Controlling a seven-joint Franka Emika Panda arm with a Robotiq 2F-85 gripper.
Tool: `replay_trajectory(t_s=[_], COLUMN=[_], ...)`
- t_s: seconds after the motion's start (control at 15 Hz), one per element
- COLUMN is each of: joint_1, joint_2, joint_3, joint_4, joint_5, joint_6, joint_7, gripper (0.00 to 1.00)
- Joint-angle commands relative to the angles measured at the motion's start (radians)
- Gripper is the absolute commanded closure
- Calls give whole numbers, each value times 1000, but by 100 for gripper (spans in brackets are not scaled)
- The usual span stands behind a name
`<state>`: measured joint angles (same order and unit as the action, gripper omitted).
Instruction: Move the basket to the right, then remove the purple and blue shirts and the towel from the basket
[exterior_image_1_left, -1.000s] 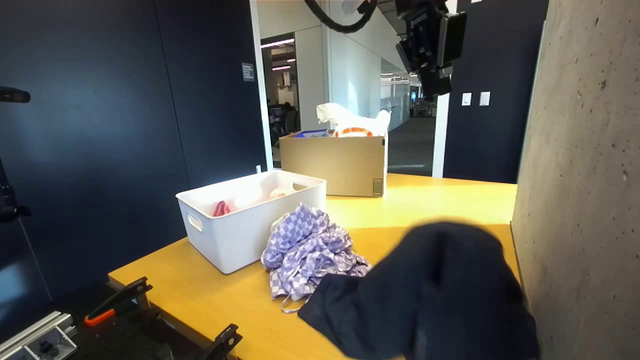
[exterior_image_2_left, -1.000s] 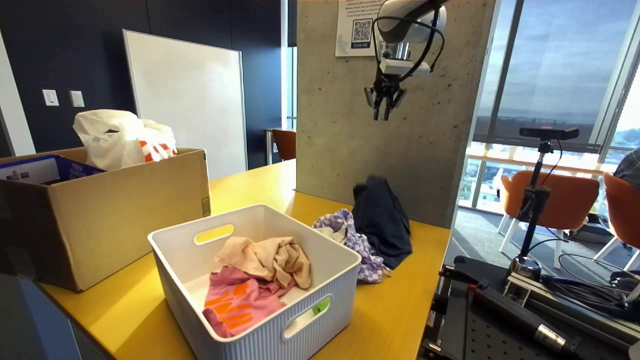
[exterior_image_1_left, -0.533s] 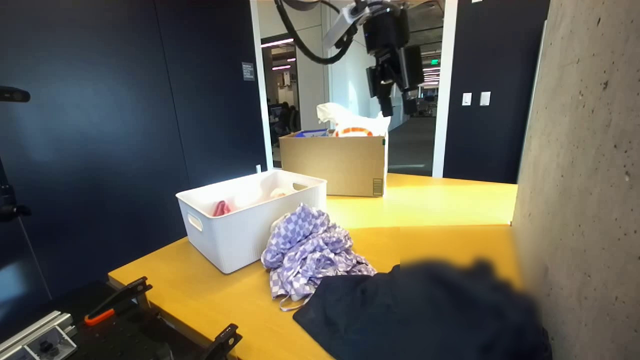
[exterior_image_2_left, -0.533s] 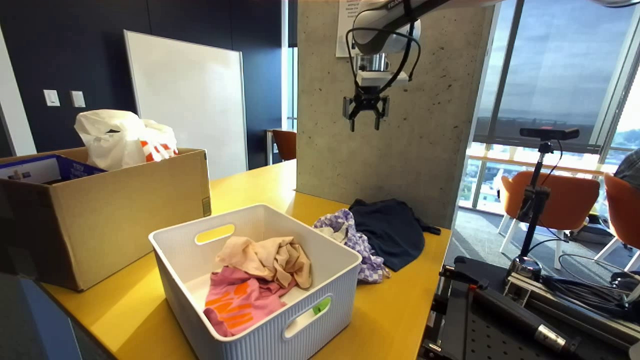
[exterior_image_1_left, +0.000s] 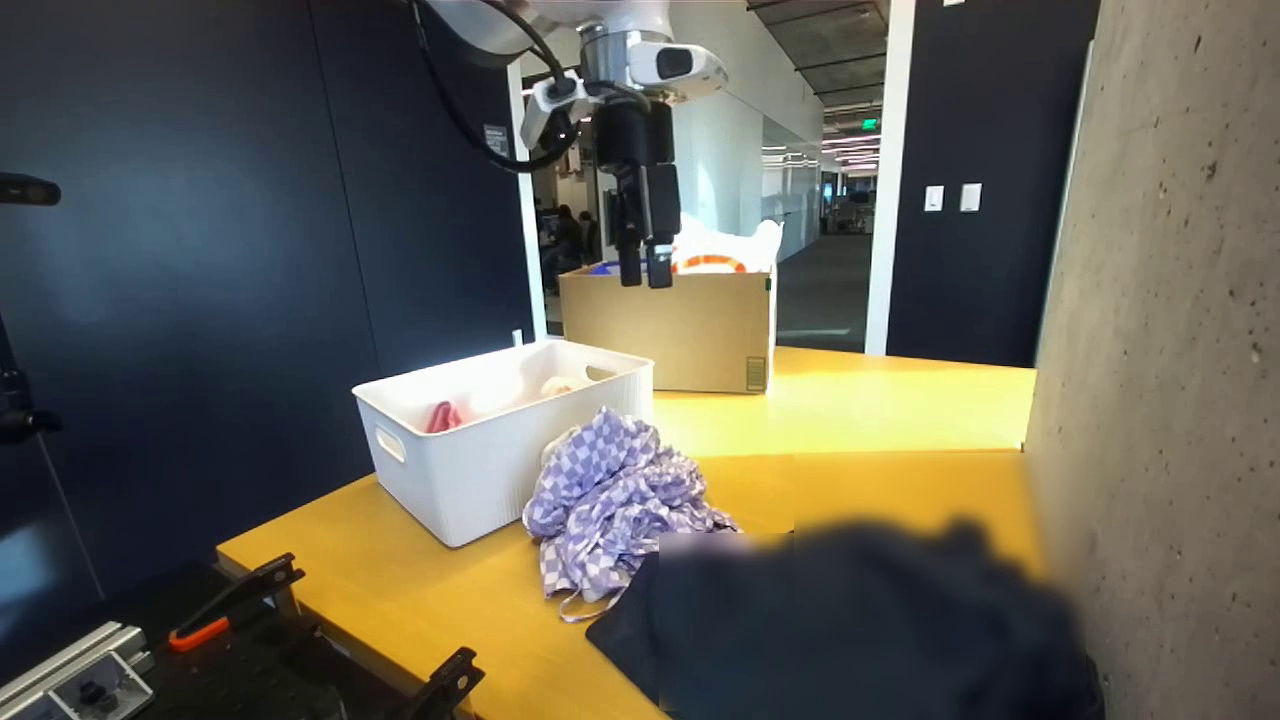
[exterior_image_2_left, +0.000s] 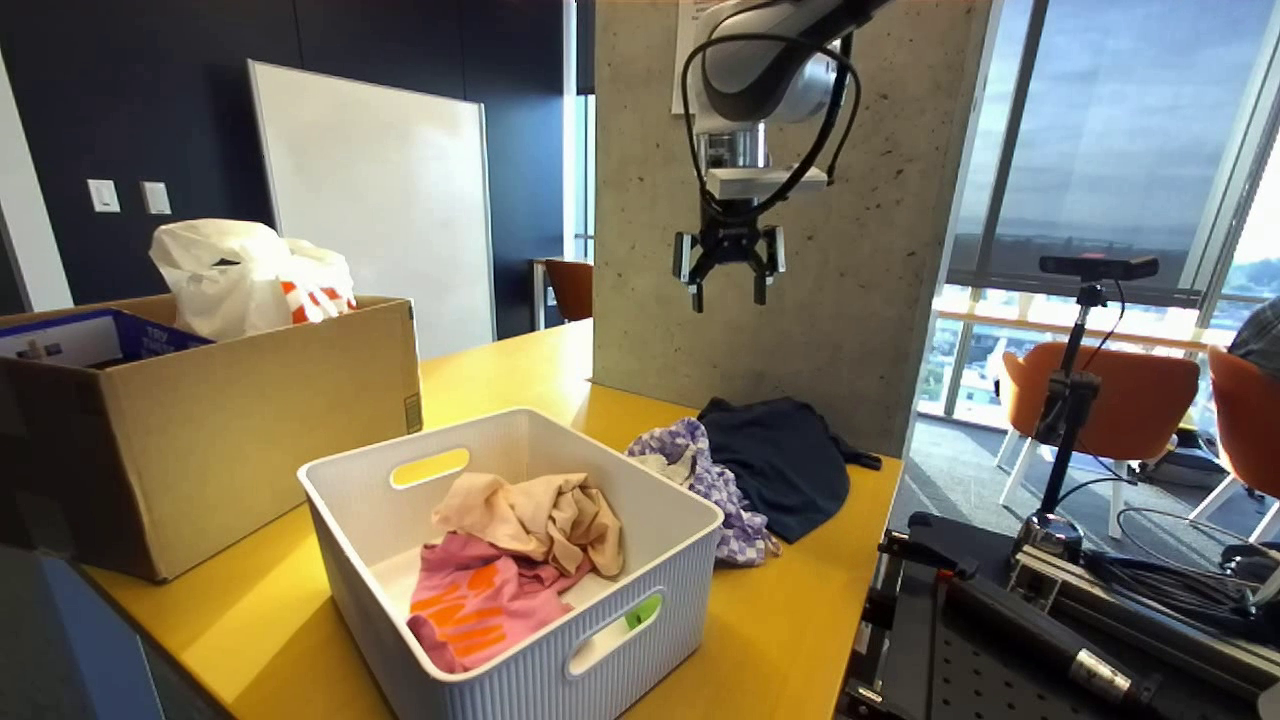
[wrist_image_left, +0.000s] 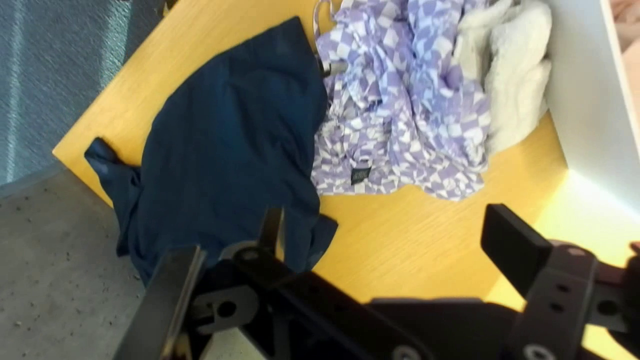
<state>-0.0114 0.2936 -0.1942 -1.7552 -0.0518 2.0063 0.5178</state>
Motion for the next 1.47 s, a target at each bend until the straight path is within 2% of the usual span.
replay_trajectory(t_s=[0.0,0.33,0.93,1.07,1.4], joint_1=[12,25,54,60,73], joint_2=[-138,15,203,212,213], joint_3=[33,63,43,40,37], joint_4=[-252,-262,-190,-191,-203], joint_5=[-10,-48,-51,-45,-40], joint_6=[118,291,490,520,560], joint_7=[39,39,-1,-6,-12], gripper=[0,0,0,28,66])
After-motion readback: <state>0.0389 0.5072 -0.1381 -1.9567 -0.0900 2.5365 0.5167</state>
